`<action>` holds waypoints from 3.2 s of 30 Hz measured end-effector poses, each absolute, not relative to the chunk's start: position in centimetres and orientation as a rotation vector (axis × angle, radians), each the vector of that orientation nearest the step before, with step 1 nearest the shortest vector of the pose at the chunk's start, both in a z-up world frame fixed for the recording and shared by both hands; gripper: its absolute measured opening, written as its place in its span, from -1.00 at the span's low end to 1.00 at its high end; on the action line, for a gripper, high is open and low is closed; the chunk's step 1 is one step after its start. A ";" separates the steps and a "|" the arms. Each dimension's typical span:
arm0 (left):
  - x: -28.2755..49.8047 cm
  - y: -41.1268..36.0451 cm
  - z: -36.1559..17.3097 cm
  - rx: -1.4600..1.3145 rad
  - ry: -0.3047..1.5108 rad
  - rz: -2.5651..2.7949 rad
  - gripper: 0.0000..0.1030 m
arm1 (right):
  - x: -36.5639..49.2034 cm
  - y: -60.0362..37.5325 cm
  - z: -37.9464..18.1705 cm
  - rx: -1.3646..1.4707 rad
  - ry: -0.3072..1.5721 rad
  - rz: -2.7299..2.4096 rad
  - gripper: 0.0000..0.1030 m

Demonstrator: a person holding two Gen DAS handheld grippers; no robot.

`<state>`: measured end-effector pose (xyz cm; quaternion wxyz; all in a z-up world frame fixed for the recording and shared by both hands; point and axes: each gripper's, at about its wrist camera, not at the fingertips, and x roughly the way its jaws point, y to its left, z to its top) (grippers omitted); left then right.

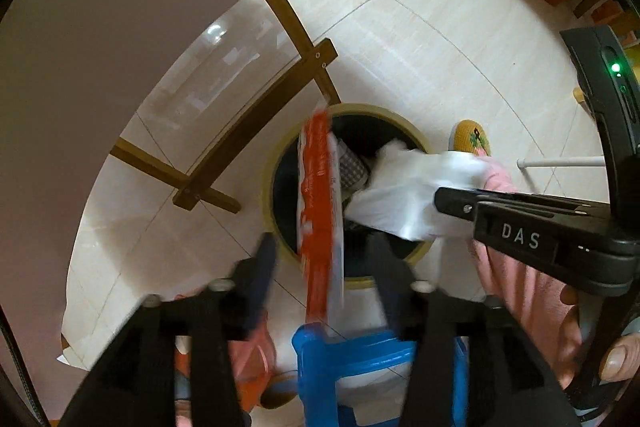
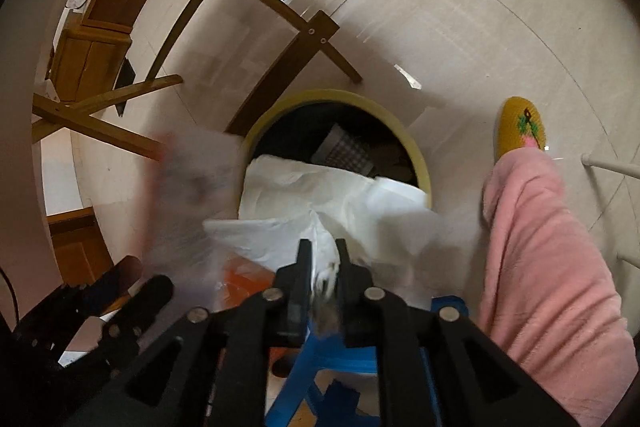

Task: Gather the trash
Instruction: 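Carry the box and tissue over the bin and open both tools to drop them, then raise both tools back up over the table toward the remaining trash, then grasp the red box with the left tool while the right tool grasps the clear plastic bottle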

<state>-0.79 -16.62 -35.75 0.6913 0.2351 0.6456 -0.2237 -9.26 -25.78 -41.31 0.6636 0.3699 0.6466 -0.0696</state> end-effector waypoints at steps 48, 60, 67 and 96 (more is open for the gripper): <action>2.5 -2.8 -4.7 0.224 0.985 -0.449 0.17 | -5.5 -18.3 -11.9 0.463 1.128 0.112 -0.35; 16.9 -0.5 0.1 0.240 0.902 -0.347 0.28 | 6.9 -17.4 -3.8 0.480 1.018 0.180 -0.18; 24.7 -1.2 -1.1 0.153 0.969 -0.370 0.28 | 14.4 -17.9 -3.6 0.541 1.008 0.145 -0.15; 35.5 -5.3 -11.7 0.035 1.229 -0.449 0.01 | 22.3 -19.6 -7.8 0.623 1.080 0.114 -0.06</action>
